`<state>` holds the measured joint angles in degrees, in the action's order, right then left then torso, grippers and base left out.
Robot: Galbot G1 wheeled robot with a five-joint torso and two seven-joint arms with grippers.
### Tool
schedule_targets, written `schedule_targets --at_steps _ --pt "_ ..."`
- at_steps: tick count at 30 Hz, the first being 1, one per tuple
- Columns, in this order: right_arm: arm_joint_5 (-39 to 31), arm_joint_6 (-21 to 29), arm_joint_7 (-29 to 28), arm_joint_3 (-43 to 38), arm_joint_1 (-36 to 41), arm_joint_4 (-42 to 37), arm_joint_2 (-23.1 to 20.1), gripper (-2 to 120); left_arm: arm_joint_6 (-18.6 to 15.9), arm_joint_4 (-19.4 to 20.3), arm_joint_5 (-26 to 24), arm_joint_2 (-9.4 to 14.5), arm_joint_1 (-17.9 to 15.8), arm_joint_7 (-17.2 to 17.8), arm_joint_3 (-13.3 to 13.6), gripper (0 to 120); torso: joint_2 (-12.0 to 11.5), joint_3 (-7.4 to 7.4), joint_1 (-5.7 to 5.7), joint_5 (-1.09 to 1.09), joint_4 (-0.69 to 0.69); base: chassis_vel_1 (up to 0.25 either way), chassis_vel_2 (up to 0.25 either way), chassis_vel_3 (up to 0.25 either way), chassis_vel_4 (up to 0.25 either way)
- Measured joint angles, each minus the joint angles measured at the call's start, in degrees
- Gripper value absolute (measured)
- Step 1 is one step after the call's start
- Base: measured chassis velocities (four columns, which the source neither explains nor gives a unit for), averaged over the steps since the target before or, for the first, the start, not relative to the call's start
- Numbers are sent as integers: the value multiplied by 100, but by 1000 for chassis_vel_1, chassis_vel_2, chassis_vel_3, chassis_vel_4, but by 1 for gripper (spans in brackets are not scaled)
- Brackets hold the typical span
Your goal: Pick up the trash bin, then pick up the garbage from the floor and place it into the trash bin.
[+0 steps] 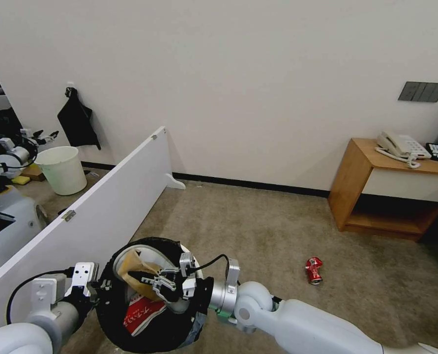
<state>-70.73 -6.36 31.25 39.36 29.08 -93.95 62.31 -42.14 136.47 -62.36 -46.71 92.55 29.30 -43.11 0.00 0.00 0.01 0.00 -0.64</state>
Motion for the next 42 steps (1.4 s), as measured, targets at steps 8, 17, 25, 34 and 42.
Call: schedule_targets --at_steps 8,17,25,34,42 --pt "68 27 0 66 -6 -33 -34 14 1 -21 -32 35 -39 3 7 0 0 0 0 0 0 0 0 0 0" --pt "86 49 -48 157 -8 -140 -115 42 1 -36 -51 41 -62 5 10 0 0 0 0 0 0 0 0 0 0" --pt "81 70 -125 166 -43 -238 -147 72 1 -44 -82 51 -58 27 11 0 0 0 0 0 0 0 0 0 0" --pt "11 78 -211 159 -78 -479 -323 99 1 -85 -91 80 -11 53 17 0 0 0 0 0 0 0 0 0 0" --pt "-37 48 -131 88 -39 -705 -543 100 1 -160 -111 125 -10 70 49 0 0 0 0 0 0 0 0 0 0"
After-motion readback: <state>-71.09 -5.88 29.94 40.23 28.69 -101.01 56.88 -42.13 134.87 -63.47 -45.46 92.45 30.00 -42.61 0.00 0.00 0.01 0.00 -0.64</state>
